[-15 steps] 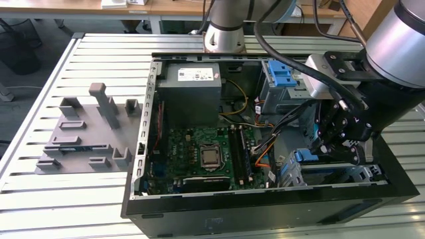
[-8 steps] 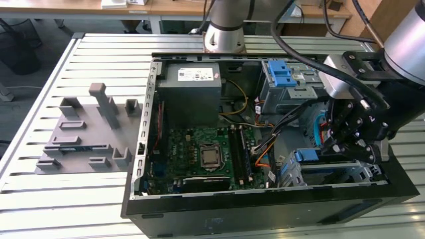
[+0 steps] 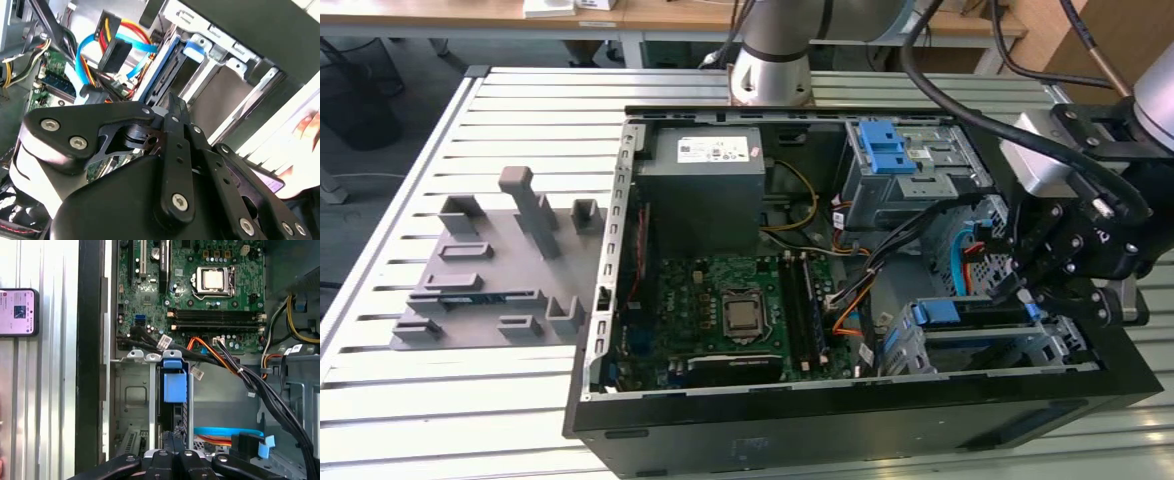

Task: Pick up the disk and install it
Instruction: 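Insert the first disk wire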

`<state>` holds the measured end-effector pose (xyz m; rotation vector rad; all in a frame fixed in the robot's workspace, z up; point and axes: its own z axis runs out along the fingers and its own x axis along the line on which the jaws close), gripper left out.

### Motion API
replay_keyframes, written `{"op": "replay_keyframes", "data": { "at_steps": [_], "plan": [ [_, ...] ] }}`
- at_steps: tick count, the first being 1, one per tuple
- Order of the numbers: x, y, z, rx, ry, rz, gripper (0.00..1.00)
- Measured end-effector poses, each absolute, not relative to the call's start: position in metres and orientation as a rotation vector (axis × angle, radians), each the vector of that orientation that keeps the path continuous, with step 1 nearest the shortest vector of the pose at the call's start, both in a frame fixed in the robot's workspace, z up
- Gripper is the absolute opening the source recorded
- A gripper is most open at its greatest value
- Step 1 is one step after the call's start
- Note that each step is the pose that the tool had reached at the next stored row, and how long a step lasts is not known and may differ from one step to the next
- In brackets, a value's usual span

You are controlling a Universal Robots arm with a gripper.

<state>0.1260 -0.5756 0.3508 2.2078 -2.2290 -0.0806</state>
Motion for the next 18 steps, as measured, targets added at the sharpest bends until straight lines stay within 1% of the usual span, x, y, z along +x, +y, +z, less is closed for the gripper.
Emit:
{"op": "replay_keyframes", "data": {
  "at_steps": [18],
  "plan": [
    [0.126, -0.575, 0.368, 2.219, -2.239, -0.059, 0.11]
  ]
}}
